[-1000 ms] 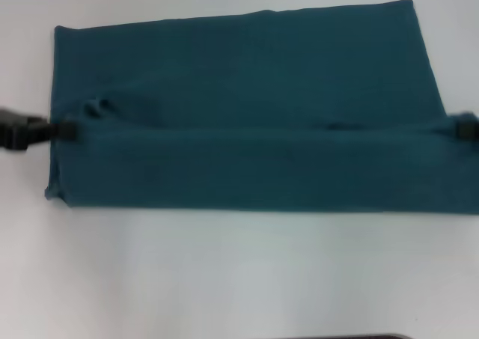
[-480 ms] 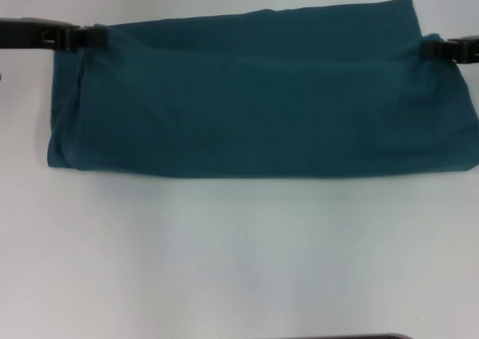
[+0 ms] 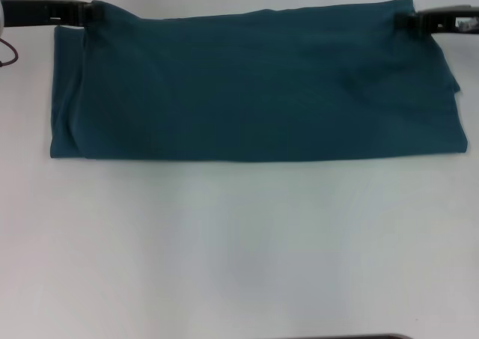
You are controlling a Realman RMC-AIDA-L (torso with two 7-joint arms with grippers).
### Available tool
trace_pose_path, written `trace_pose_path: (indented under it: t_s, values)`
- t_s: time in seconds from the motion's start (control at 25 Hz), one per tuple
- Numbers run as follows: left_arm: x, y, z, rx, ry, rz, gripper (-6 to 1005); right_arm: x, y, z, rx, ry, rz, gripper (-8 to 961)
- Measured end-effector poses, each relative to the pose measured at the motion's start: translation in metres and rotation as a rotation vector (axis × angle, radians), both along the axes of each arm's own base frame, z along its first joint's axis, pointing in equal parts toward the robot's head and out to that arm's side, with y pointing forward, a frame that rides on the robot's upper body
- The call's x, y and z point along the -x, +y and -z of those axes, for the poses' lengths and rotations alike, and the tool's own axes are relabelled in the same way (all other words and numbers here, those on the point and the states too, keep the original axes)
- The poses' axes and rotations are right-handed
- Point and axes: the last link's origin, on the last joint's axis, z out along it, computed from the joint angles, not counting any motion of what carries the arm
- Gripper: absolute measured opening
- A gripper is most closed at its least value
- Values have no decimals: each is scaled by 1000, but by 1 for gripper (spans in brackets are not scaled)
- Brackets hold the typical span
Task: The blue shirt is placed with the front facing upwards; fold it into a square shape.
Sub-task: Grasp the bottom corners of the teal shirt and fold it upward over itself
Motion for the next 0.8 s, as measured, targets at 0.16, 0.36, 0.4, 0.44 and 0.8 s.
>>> trace_pose_path:
  t_s: [0.16, 0.36, 0.4, 0.44, 0.8]
  values:
    - [2, 5, 2, -28, 22, -12, 2, 7, 11, -1, -44, -6, -5, 48]
    - [1, 10, 5, -62, 46, -18, 2, 15, 21, 4, -79, -20, -15, 48]
    - [1, 11, 5, -67, 49, -19, 2, 16, 23, 4, -86, -24, -17, 48]
    - [1, 12, 6, -73, 51, -21, 2, 18, 24, 5, -90, -27, -18, 48]
    - [1, 19, 8, -134, 47, -44, 2, 21, 31, 8, -133, -33, -25, 49]
